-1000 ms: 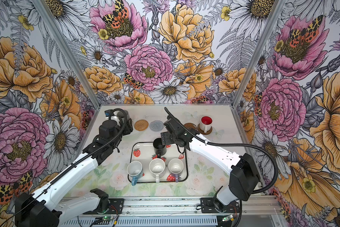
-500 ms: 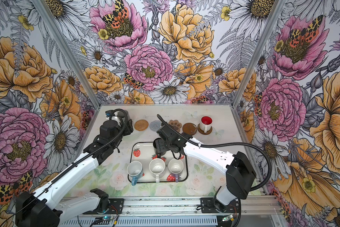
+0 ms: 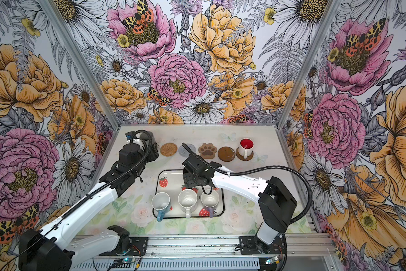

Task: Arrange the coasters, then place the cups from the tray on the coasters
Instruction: 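Lower the right gripper onto the black mug and grasp its rim, then lift the black mug off the tray with the right gripper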

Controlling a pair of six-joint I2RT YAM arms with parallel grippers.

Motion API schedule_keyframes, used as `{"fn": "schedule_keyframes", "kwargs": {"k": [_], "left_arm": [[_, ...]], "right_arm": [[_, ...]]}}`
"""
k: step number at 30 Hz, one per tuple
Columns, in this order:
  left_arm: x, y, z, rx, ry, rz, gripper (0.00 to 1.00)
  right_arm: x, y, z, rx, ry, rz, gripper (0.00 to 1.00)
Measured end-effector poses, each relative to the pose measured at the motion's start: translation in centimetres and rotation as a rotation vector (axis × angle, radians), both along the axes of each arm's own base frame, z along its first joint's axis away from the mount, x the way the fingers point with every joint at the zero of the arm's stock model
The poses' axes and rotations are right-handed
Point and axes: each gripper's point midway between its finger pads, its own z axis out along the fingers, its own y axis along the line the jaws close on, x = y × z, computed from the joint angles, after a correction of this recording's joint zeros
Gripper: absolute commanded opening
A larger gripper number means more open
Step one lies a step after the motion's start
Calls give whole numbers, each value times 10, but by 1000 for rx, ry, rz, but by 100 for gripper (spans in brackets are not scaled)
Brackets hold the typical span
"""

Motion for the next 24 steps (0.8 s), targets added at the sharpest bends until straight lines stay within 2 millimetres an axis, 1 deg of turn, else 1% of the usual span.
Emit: {"fn": "schedule_keyframes", "kwargs": {"k": [8, 15, 17, 24], "left_arm": [[0, 2, -2, 1, 5, 3, 72], [0, 1, -3, -1, 6, -2, 72], [0, 2, -3, -3, 7, -2, 72], [1, 3, -3, -4, 8, -1, 72]], "right_arm": [[-1, 2, -8, 2, 22, -14, 80], [-2, 5, -33, -36, 72, -14, 77], [-1, 5, -35, -38, 75, -17, 76], [1, 8, -33, -30, 69, -19, 74]]}}
